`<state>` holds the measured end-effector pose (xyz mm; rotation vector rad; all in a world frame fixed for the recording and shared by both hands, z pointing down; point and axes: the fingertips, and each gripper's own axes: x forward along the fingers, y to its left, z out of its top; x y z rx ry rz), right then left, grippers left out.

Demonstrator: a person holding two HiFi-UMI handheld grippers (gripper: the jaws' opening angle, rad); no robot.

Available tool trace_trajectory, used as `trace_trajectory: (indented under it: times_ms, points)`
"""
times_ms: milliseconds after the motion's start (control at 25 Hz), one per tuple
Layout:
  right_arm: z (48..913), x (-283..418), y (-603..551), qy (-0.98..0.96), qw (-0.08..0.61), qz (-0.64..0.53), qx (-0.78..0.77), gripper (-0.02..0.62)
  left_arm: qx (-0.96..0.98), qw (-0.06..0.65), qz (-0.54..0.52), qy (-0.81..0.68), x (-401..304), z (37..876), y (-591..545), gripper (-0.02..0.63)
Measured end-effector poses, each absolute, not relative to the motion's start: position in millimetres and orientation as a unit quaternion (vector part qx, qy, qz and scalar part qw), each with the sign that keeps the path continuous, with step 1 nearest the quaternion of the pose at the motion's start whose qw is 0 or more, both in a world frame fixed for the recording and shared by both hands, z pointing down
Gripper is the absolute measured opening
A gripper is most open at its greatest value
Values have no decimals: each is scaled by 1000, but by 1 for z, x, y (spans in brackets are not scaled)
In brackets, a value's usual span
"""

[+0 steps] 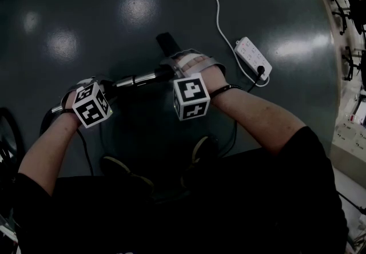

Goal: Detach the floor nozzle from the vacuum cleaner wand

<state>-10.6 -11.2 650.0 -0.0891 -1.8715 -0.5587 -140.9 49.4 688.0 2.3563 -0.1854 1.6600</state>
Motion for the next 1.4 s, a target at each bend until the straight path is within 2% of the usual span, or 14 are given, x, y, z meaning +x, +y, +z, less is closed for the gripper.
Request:
trace_trajectory:
  times_ms: [120, 400, 480, 600, 800, 960, 1040, 1120, 1280, 1400]
  points:
    - [645, -9, 12, -825, 553, -50, -105, 126, 807, 104, 577, -64, -139, 687, 50, 156]
    - [639, 4, 40, -758, 565, 274, -176, 127, 794, 68, 601, -58, -136, 689, 51, 156]
    - [637, 5, 48, -739, 556, 331, -186, 126, 793, 64, 603, -56, -136, 690, 51, 156]
    - [637, 3, 39, -771, 557, 266, -160, 126, 799, 75, 593, -56, -135, 690, 49, 156]
    - [647, -1, 26, -809, 581, -8, -88, 123, 804, 98, 585, -42, -135, 688, 56, 156]
    - [646, 10, -6, -763, 587, -268, -21, 123, 812, 121, 570, -40, -128, 684, 55, 156]
    - [641, 16, -20, -727, 591, -350, 7, 124, 815, 122, 565, -44, -124, 682, 52, 156]
    - [644, 16, -20, -733, 595, -329, 9, 121, 814, 118, 566, -49, -125, 682, 49, 156]
    - [654, 13, 15, -804, 590, -65, -50, 117, 803, 83, 588, -58, -130, 688, 49, 156]
    - [651, 18, 29, -796, 593, 80, -91, 118, 801, 74, 592, -48, -128, 690, 52, 156]
